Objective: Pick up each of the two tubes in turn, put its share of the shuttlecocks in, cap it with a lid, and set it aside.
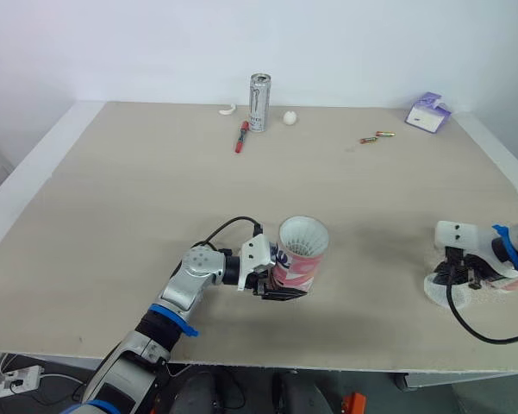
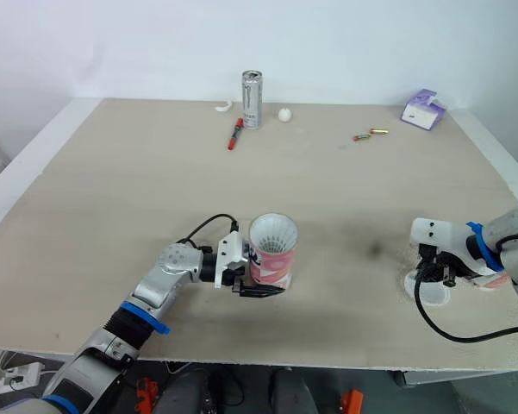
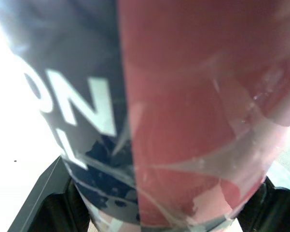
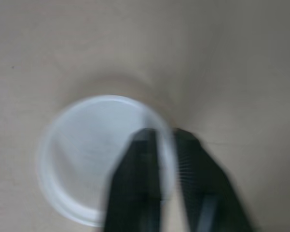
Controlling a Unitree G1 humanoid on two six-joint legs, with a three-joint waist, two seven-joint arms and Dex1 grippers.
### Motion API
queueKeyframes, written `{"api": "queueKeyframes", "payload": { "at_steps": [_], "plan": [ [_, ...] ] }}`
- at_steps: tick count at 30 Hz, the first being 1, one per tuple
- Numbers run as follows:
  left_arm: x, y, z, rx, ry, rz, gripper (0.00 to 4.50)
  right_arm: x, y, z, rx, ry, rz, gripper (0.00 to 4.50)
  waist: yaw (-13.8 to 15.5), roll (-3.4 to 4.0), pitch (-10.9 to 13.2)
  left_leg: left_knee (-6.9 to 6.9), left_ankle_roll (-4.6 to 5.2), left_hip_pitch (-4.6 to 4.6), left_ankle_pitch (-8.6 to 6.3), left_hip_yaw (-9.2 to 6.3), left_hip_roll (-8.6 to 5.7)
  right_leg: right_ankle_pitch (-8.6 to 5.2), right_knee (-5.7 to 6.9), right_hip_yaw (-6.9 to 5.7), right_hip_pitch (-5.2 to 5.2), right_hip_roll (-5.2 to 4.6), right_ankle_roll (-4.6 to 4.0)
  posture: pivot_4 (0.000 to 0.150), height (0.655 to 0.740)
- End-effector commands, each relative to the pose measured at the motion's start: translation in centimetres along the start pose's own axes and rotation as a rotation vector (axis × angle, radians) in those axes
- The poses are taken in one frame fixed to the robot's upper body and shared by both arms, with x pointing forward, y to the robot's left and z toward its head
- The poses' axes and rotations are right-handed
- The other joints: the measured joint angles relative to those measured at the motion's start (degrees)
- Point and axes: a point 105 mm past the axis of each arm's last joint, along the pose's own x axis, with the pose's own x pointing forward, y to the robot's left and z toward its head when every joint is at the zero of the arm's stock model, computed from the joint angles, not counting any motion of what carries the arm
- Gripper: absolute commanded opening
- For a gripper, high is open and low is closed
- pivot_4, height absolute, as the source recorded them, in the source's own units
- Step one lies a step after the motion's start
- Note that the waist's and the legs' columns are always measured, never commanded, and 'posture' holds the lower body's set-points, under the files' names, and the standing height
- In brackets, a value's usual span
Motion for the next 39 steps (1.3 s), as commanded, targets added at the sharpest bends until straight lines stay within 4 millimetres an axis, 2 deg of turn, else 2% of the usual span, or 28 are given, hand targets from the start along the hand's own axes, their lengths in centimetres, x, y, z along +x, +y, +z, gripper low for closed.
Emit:
{"api": "queueKeyframes", "payload": {
  "at_steps": [1,7,10,12,15,18,21,27,34,39],
  "plan": [
    [-0.1,-0.1,-0.4,-0.005,0.019,-0.002,3.36,-0.5,-0.2,0.1,0.004,0.002,-0.004,0.03,0.0,0.0,0.0,0.02,0.0,0.0,0.0,0.0,0.0,0.0,0.0,0.0,0.0,0.0,-0.01,0.15,0.74],
    [-0.2,0.0,-0.4,-0.012,0.021,0.007,3.36,-0.7,0.0,0.3,-0.003,-0.013,0.002,0.03,0.0,0.0,0.0,0.13,0.0,0.0,0.0,0.01,0.05,0.03,0.02,0.0,0.02,0.03,-0.07,0.15,0.74],
    [-0.3,0.1,-0.5,-0.024,0.023,0.009,3.36,-1.3,0.0,1.4,-0.054,-0.064,-0.012,0.03,0.0,0.01,0.0,0.16,0.0,0.0,0.0,0.01,0.08,0.03,0.02,0.0,0.03,0.05,-0.14,0.15,0.74],
    [-0.4,0.1,-0.6,-0.029,0.027,0.011,3.36,-2.1,-0.1,2.7,-0.087,-0.124,-0.028,0.03,-0.1,0.04,0.0,0.18,0.0,0.0,0.0,0.02,0.11,0.06,0.02,0.01,0.02,0.08,-0.14,0.15,0.74],
    [-0.4,0.3,-0.8,-0.059,0.035,0.016,3.36,-4.8,0.6,6.3,-0.216,-0.242,-0.026,0.03,-0.1,0.11,0.0,0.2,0.0,0.0,0.0,0.03,0.15,0.19,0.03,0.01,0.02,0.13,-0.06,0.15,0.74],
    [-0.3,0.6,-1.1,-0.092,0.042,0.022,3.36,-6.9,1.2,9.0,-0.316,-0.303,-0.044,0.03,0.0,0.15,0.0,0.25,0.0,0.01,0.0,0.01,0.24,0.22,0.04,0.01,0.02,0.23,-0.09,0.15,0.74],
    [-0.2,0.6,-1.2,-0.127,0.046,0.007,3.36,-9.3,2.3,12.9,-0.463,-0.364,-0.067,0.03,0.0,0.16,0.0,0.32,0.02,0.01,0.02,0.02,0.32,0.13,0.03,-0.01,0.04,0.28,-0.29,0.15,0.74],
    [0.1,0.3,-1.5,-0.154,0.079,-0.03,3.36,-11.7,5.1,19.3,-0.65,-0.498,-0.032,0.03,0.0,0.15,0.0,0.36,0.05,0.01,0.03,0.03,0.42,0.13,0.03,-0.07,0.02,0.31,-0.3,0.15,0.74],
    [0.0,1.2,-2.0,-0.076,0.157,0.013,3.36,-12.3,6.7,22.7,-0.808,-0.524,0.0,0.03,0.1,0.15,0.0,0.36,0.04,-0.08,0.03,0.08,0.39,0.19,0.02,-0.09,-0.05,0.18,-0.51,0.15,0.74],
    [0.1,1.4,-2.0,-0.065,0.169,0.023,3.36,-12.0,7.6,24.0,-0.89,-0.532,0.029,0.03,0.1,0.14,0.0,0.46,0.05,-0.09,0.04,0.09,0.37,0.28,0.03,-0.12,-0.02,0.07,-0.51,0.15,0.74]
  ]
}}
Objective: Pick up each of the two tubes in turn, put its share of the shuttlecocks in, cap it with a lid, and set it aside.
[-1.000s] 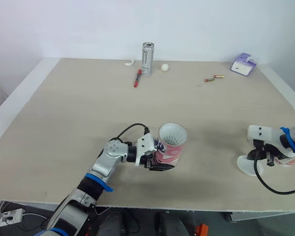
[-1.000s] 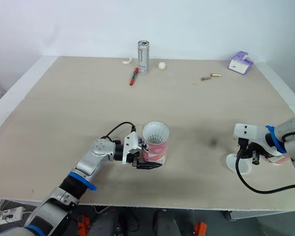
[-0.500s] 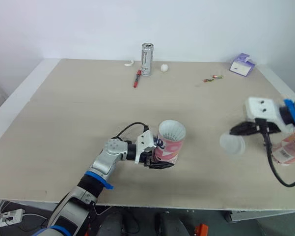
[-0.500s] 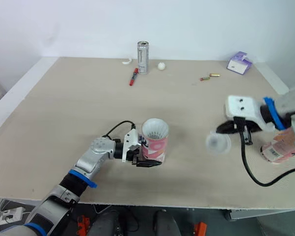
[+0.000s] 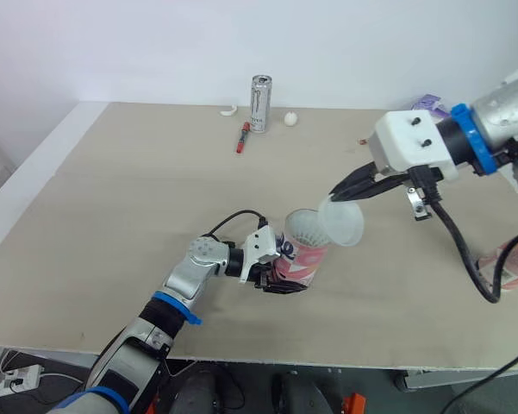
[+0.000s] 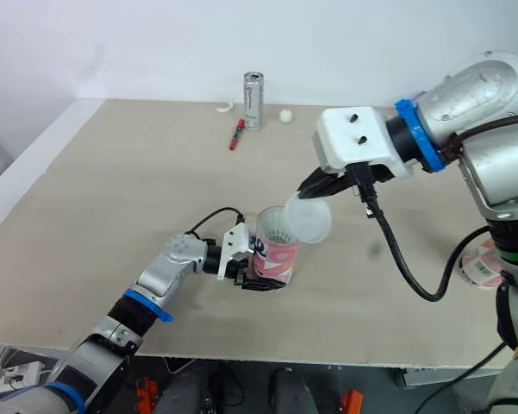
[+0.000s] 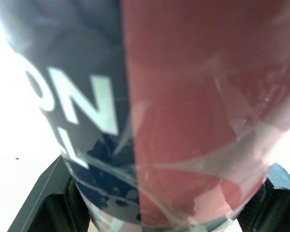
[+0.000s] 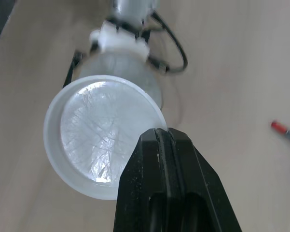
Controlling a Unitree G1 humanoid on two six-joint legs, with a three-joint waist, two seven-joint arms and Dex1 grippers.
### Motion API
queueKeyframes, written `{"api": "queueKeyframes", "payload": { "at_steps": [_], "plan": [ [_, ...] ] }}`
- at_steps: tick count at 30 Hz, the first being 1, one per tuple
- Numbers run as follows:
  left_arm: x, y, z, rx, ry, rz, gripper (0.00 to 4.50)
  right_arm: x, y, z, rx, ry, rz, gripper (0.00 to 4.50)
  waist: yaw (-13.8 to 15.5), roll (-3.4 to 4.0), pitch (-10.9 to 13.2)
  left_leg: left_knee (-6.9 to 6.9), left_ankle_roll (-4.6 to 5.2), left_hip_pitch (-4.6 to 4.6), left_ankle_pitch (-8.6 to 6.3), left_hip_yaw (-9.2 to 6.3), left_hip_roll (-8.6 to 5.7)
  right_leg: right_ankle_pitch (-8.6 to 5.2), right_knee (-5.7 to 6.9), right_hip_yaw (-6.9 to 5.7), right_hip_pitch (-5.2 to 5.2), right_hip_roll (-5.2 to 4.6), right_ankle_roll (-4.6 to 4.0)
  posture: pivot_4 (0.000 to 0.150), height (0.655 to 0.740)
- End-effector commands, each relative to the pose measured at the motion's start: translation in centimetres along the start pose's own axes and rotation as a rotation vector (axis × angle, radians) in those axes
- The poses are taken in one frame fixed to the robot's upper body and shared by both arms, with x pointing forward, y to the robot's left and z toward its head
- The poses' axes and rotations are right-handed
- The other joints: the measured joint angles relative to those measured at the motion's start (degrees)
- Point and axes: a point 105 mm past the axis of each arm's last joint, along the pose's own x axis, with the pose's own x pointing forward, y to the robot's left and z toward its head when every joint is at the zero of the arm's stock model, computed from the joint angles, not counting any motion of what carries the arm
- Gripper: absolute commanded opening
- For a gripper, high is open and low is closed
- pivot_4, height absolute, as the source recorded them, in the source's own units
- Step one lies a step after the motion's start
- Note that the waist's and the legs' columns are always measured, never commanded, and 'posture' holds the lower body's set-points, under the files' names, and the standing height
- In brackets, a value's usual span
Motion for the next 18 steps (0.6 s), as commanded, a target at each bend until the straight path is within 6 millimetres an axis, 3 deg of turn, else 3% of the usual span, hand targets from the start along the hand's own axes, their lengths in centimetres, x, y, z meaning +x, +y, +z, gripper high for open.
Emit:
{"api": "queueKeyframes", "payload": {
  "at_steps": [1,11,18],
  "plan": [
    [-0.3,0.1,-2.2,-0.034,0.094,0.035,3.36,0.0,0.3,1.1,-0.064,-0.016,0.054,0.03,0.0,0.0,0.0,0.04,0.0,0.0,0.0,0.01,0.0,0.03,0.0,-0.02,0.0,-0.05,-0.01,0.15,0.74],
    [-0.1,-0.3,-2.3,-0.057,0.089,0.026,3.36,2.9,-0.3,0.7,-0.146,-0.006,0.102,0.03,-0.1,0.0,0.0,0.07,0.06,0.01,0.08,0.04,0.03,0.16,0.01,-0.27,-0.01,-0.25,0.05,0.15,0.74],
    [-0.1,-0.5,-2.4,-0.071,0.083,0.03,3.36,3.4,-0.7,0.2,-0.177,0.004,0.099,0.03,-0.1,-0.01,0.0,0.07,0.06,0.0,0.08,0.07,0.02,0.17,0.0,-0.31,-0.01,-0.2,0.04,0.15,0.74]
  ]
}}
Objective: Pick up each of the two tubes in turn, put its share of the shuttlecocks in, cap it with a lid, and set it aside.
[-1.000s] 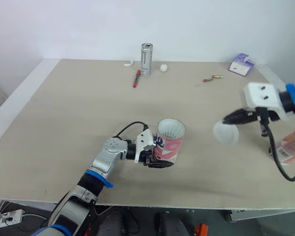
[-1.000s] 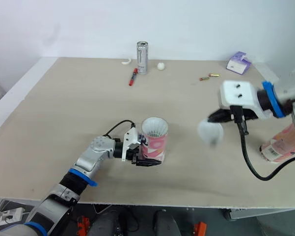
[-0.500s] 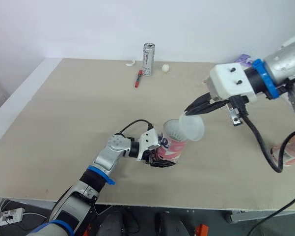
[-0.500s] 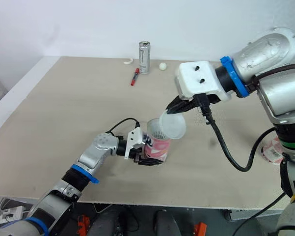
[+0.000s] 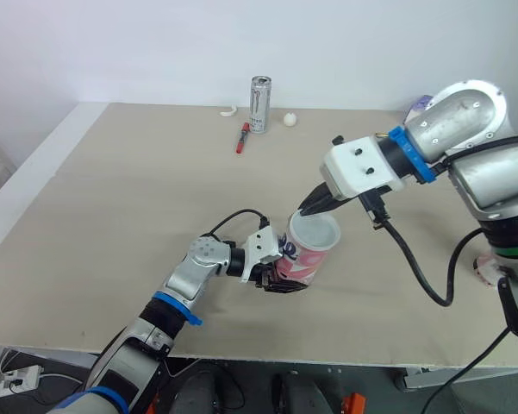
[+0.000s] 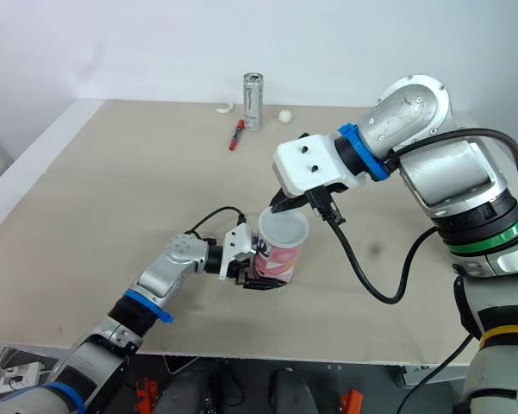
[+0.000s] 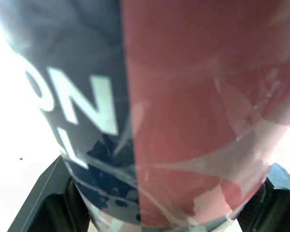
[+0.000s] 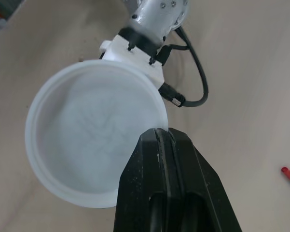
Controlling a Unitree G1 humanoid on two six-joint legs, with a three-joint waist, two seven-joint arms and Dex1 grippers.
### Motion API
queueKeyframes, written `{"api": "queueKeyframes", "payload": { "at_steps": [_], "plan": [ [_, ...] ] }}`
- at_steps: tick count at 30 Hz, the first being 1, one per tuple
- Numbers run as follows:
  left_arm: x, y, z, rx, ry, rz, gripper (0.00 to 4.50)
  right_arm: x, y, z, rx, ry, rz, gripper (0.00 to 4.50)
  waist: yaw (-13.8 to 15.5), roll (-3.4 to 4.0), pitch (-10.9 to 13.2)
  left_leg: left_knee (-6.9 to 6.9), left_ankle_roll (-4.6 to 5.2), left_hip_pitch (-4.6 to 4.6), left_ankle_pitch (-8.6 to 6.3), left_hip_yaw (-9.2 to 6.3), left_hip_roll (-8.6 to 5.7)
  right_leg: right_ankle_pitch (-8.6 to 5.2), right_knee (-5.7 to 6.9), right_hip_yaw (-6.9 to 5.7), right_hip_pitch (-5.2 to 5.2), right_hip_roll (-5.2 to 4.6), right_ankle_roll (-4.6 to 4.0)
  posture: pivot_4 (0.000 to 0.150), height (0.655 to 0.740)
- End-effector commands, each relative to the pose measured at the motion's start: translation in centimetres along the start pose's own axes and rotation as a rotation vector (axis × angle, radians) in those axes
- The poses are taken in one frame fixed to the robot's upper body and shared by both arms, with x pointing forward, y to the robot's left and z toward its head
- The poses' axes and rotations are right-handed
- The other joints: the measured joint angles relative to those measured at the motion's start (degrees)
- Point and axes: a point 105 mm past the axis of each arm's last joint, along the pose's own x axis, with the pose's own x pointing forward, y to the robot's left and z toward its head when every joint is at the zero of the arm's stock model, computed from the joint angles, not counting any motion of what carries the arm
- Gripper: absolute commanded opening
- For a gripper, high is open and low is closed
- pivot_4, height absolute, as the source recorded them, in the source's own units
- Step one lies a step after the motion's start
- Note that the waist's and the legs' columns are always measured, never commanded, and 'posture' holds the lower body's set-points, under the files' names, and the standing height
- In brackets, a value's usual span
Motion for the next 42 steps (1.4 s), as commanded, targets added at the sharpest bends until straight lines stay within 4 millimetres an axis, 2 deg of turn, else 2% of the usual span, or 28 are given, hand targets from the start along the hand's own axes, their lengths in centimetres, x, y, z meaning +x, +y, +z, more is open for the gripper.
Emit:
{"api": "queueKeyframes", "payload": {
  "at_steps": [1,13,25,28,29,30,31,38,40,42],
  "plan": [
    [-0.1,-0.5,-2.4,-0.077,0.077,0.01,3.36,-0.8,-0.3,0.4,-0.053,0.024,0.01,0.03,0.0,0.0,0.0,0.0,0.0,0.0,0.0,0.0,0.0,0.0,0.0,-0.01,0.0,-0.01,0.0,0.15,0.74],
    [-0.2,-0.6,-2.6,-0.098,0.083,0.014,3.36,-0.6,-0.9,0.1,-0.074,0.03,0.011,0.03,0.0,0.0,0.0,-0.01,0.0,0.0,0.0,-0.03,0.03,0.0,0.0,-0.06,-0.01,-0.07,-0.03,0.15,0.74],
    [-0.2,-0.6,-2.7,-0.113,0.084,0.017,3.36,-0.6,-0.1,-0.5,-0.049,0.045,0.04,0.03,0.0,0.0,0.0,-0.02,0.0,0.0,0.0,-0.03,0.03,0.0,-0.01,-0.14,-0.01,-0.18,-0.03,0.15,0.74],
    [-0.2,-0.6,-2.7,-0.115,0.086,0.017,3.36,-0.6,-0.2,-0.5,-0.051,0.042,0.033,0.95,0.0,-0.01,0.0,-0.02,0.0,0.0,0.0,-0.03,0.03,0.0,-0.01,-0.17,-0.01,-0.2,-0.03,0.15,0.74],
    [-0.2,-0.6,-2.7,-0.116,0.087,0.017,3.36,-0.7,-0.3,-0.5,-0.051,0.038,0.025,1.4,0.0,-0.01,0.0,-0.02,0.0,0.0,0.0,-0.03,0.03,0.0,-0.01,-0.17,-0.02,-0.21,-0.03,0.15,0.74],
    [-0.2,-0.6,-2.8,-0.117,0.088,0.017,3.36,-0.8,-0.5,-0.4,-0.052,0.032,0.015,1.61,0.0,-0.01,0.0,-0.03,0.0,0.0,0.0,-0.01,0.03,0.0,-0.01,-0.18,-0.03,-0.22,-0.03,0.15,0.74],
    [-0.2,-0.6,-2.8,-0.118,0.088,0.017,3.36,-0.9,-0.6,-0.3,-0.049,0.03,0.007,2.08,0.0,-0.01,0.0,-0.03,0.0,0.0,0.0,-0.01,0.03,0.0,-0.01,-0.2,-0.03,-0.22,-0.03,0.15,0.74],
    [-0.2,-0.6,-2.8,-0.123,0.091,0.014,3.36,-3.0,-2.2,0.4,0.092,-0.089,-0.126,2.08,0.0,-0.01,0.0,-0.04,0.0,-0.01,0.0,-0.03,0.03,0.01,-0.01,-0.25,-0.03,-0.25,-0.04,0.15,0.74],
    [-0.3,-0.6,-2.8,-0.124,0.092,0.014,3.36,-3.7,-2.7,0.7,0.172,-0.156,-0.177,2.08,0.0,-0.01,0.0,-0.05,0.0,-0.01,0.0,-0.03,0.03,0.0,-0.01,-0.26,-0.03,-0.28,-0.06,0.15,0.74],
    [-0.3,-0.6,-2.9,-0.122,0.094,0.015,3.36,-4.9,-3.1,1.1,0.34,-0.29,-0.243,2.08,0.0,-0.02,0.0,-0.06,0.0,-0.01,0.0,-0.03,0.03,0.01,-0.02,-0.27,-0.03,-0.32,-0.07,0.15,0.74]
  ]
}}
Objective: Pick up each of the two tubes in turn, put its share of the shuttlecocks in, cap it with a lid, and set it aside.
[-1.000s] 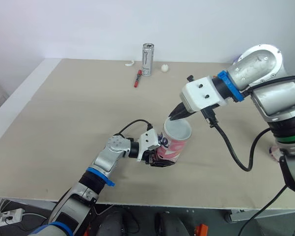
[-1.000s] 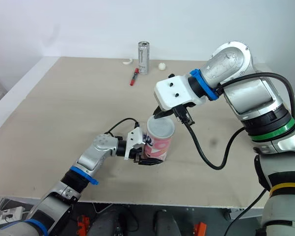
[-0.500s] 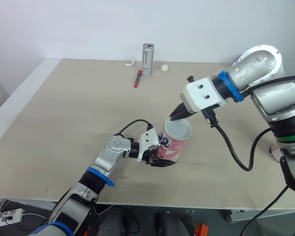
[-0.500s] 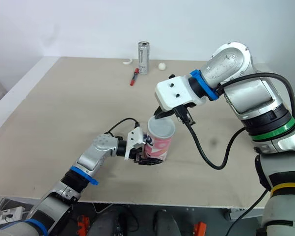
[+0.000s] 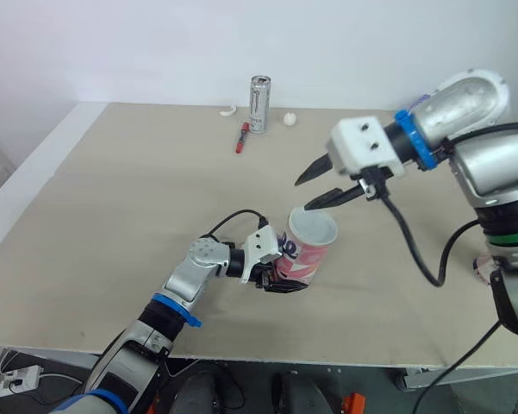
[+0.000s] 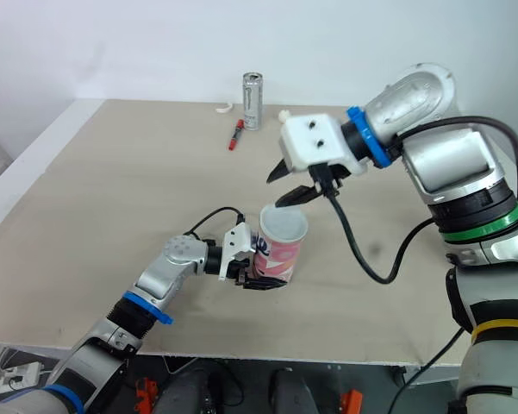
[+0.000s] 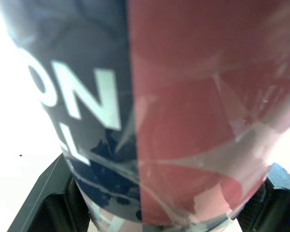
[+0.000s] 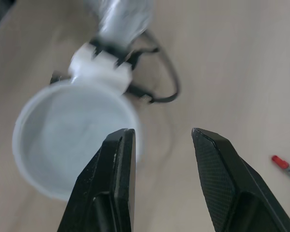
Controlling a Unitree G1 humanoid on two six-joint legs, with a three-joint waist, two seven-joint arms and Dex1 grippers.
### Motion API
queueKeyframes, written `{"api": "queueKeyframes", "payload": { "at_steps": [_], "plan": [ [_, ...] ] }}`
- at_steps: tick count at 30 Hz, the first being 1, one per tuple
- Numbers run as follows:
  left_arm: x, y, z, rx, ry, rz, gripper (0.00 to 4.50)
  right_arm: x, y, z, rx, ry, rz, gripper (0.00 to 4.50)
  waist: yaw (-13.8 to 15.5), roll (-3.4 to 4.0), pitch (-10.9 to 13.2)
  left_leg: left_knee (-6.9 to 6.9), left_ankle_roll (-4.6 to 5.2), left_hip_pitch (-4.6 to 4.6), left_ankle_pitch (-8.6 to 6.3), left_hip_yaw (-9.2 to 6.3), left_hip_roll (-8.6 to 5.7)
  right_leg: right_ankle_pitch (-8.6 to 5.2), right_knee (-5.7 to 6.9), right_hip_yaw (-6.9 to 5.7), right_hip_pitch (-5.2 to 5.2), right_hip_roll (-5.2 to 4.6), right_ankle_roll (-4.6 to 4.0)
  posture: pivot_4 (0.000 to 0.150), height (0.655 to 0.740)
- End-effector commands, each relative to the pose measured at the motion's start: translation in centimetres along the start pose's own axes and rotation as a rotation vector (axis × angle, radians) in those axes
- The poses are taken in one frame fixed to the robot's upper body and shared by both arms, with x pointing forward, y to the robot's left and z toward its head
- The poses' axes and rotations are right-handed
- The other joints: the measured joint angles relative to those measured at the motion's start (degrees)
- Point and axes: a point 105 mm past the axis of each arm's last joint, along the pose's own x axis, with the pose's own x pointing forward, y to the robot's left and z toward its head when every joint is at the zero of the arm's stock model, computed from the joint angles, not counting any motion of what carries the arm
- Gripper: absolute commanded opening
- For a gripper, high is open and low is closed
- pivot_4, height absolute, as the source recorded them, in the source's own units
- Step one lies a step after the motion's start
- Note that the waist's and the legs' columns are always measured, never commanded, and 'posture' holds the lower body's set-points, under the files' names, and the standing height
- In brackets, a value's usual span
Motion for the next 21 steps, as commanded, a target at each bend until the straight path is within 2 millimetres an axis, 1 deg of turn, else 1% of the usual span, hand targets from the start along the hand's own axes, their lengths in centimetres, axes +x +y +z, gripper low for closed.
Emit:
{"api": "queueKeyframes", "payload": {
  "at_steps": [1,3,5,8,9,10,11,15,21],
  "plan": [
    [-0.3,-0.3,-2.7,-0.083,0.091,0.008,3.36,-2.8,-1.2,2.0,0.237,-0.214,-0.136,2.08,0.0,-0.01,0.0,-0.01,0.0,0.0,0.0,0.0,0.0,0.02,0.0,-0.01,-0.01,-0.03,-0.03,0.15,0.74],
    [-0.3,-0.3,-2.7,-0.083,0.092,0.009,3.36,-3.1,-1.0,2.0,0.305,-0.248,-0.154,2.08,0.0,-0.01,0.0,-0.02,0.0,-0.01,0.0,-0.02,0.01,0.03,-0.01,-0.11,-0.01,-0.12,-0.08,0.15,0.74],
    [-0.4,-0.3,-2.8,-0.083,0.094,0.009,3.36,-2.8,0.1,1.2,0.368,-0.247,-0.152,2.08,0.1,-0.06,0.0,-0.07,-0.01,-0.01,-0.01,-0.04,0.01,0.03,-0.04,-0.35,0.01,-0.46,-0.1,0.15,0.74],
    [-0.5,-0.3,-2.8,-0.084,0.095,0.008,3.36,-2.1,1.4,0.2,0.394,-0.205,-0.15,1.24,0.0,-0.06,0.0,-0.1,-0.01,-0.01,-0.01,-0.02,0.01,0.02,-0.07,-0.55,0.0,-0.59,-0.11,0.15,0.74],
    [-0.5,-0.3,-2.8,-0.083,0.095,0.007,3.36,-1.7,1.8,-0.1,0.39,-0.183,-0.143,0.86,0.0,-0.06,0.0,-0.1,-0.01,-0.01,-0.01,0.02,0.0,0.03,-0.07,-0.59,-0.03,-0.65,-0.11,0.15,0.74],
    [-0.5,-0.3,-2.8,-0.082,0.096,0.007,3.36,-1.4,2.2,-0.2,0.389,-0.174,-0.135,0.32,0.0,-0.05,0.0,-0.11,-0.01,-0.02,-0.01,0.03,0.0,0.03,-0.07,-0.67,-0.03,-0.68,-0.09,0.15,0.74],
    [-0.5,-0.3,-2.8,-0.082,0.097,0.006,3.36,-1.1,2.5,-0.2,0.393,-0.171,-0.127,0.05,0.0,-0.03,0.0,-0.11,-0.01,-0.02,-0.01,0.04,0.0,0.03,-0.07,-0.72,-0.05,-0.68,-0.09,0.15,0.74],
    [-0.5,-0.4,-2.8,-0.081,0.099,0.005,3.36,-0.3,3.1,-0.4,0.395,-0.151,-0.106,0.05,0.0,-0.04,0.0,-0.11,-0.01,-0.03,-0.01,-0.03,0.02,-0.03,-0.07,-1.18,-0.02,-0.74,0.02,0.15,0.74],
    [-0.6,-0.4,-2.9,-0.083,0.1,0.008,3.36,0.6,4.4,-0.7,0.393,-0.126,-0.042,0.05,0.0,-0.05,0.0,-0.11,-0.01,-0.03,-0.01,-0.07,0.02,-0.09,-0.08,-1.32,0.0,-0.78,0.11,0.15,0.74]
  ]
}}
